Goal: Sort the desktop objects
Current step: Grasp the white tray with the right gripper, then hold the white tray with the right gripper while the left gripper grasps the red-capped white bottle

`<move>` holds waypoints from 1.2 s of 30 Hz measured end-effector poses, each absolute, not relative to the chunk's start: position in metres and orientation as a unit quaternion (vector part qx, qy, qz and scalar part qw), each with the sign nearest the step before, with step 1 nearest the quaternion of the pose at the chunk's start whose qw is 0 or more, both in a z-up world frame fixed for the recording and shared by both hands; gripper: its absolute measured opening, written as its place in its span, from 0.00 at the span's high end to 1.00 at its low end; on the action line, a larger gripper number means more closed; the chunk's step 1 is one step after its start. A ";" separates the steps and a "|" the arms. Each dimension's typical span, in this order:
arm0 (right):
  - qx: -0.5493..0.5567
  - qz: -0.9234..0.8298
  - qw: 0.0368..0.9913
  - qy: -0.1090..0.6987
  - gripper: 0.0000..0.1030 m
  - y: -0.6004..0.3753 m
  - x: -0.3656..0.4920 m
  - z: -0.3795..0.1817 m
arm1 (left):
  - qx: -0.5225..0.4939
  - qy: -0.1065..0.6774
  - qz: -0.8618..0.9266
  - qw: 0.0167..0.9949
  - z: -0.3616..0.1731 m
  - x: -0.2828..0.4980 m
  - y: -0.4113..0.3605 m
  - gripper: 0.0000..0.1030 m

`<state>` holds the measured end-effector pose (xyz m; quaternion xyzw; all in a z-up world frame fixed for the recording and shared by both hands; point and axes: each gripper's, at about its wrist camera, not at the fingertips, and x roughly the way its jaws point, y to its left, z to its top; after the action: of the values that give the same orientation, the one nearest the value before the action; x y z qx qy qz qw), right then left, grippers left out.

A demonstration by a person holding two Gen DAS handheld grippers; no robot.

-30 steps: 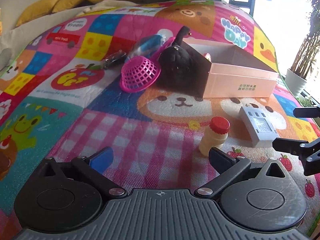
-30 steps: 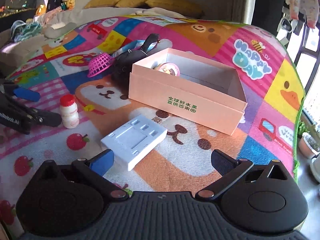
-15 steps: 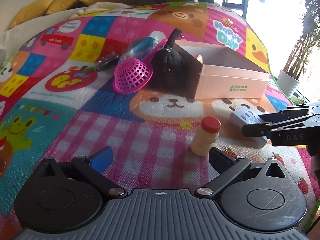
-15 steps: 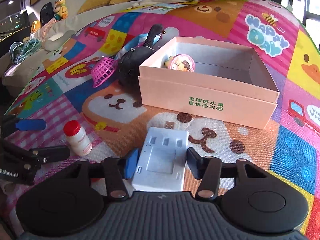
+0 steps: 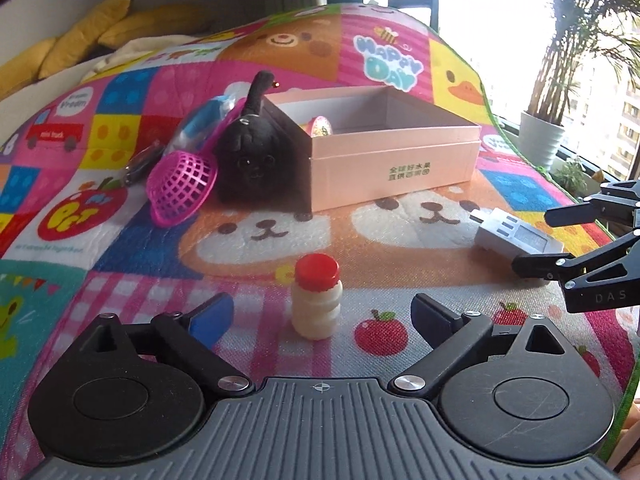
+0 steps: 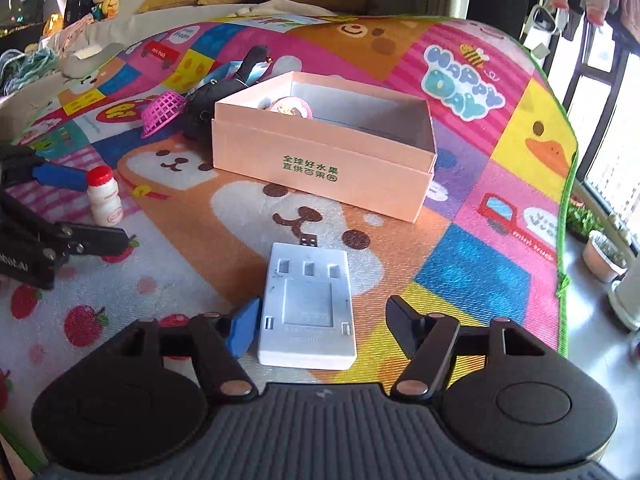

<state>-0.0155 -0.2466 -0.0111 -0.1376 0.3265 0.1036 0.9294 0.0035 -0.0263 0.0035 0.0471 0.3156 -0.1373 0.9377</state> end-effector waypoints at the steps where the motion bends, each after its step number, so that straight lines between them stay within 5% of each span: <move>1: -0.155 0.082 0.931 0.319 0.34 -0.248 -0.014 -0.013 | 0.040 0.318 -0.133 0.938 0.003 0.005 -0.024 0.03; 6: -0.163 0.014 0.938 0.306 0.32 -0.259 -0.004 -0.016 | 0.027 0.340 -0.126 0.932 0.000 0.009 -0.019 0.00; 9: -0.108 0.022 0.940 0.322 0.14 -0.266 0.000 -0.013 | 0.038 0.347 -0.122 0.929 -0.001 0.009 -0.023 0.00; 15: 0.080 -0.007 0.937 0.341 0.01 -0.284 0.022 -0.010 | 0.034 0.350 -0.107 0.930 -0.002 0.009 -0.022 0.00; 17: 0.094 -0.014 0.932 0.350 0.01 -0.281 0.031 -0.014 | 0.024 0.349 -0.107 0.931 -0.002 0.009 -0.019 0.00; 21: 0.032 -0.002 0.936 0.350 0.17 -0.264 0.035 -0.020 | 0.024 0.351 -0.108 0.930 -0.001 0.010 -0.019 0.00; 30: -0.070 0.131 0.930 0.335 0.18 -0.239 0.003 -0.015 | 0.029 0.332 -0.128 0.934 0.005 0.013 -0.027 0.00; 32: -0.096 0.139 0.930 0.325 0.18 -0.235 -0.007 -0.014 | 0.037 0.315 -0.132 0.939 0.007 0.012 -0.029 0.11; 33: -0.101 0.138 0.931 0.323 0.18 -0.234 -0.010 -0.014 | 0.045 0.312 -0.135 0.939 0.006 0.011 -0.031 0.31; 34: -0.101 0.136 0.931 0.324 0.18 -0.234 -0.010 -0.014 | 0.048 0.316 -0.138 0.937 0.005 0.012 -0.032 0.37; 36: -0.093 0.131 0.931 0.328 0.18 -0.234 -0.008 -0.014 | 0.045 0.323 -0.143 0.934 0.003 0.014 -0.032 0.38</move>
<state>-0.0075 -0.2342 -0.0143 -0.0934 0.3282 0.1305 0.9309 0.0143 -0.0320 0.0029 0.0450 0.3233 -0.1430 0.9343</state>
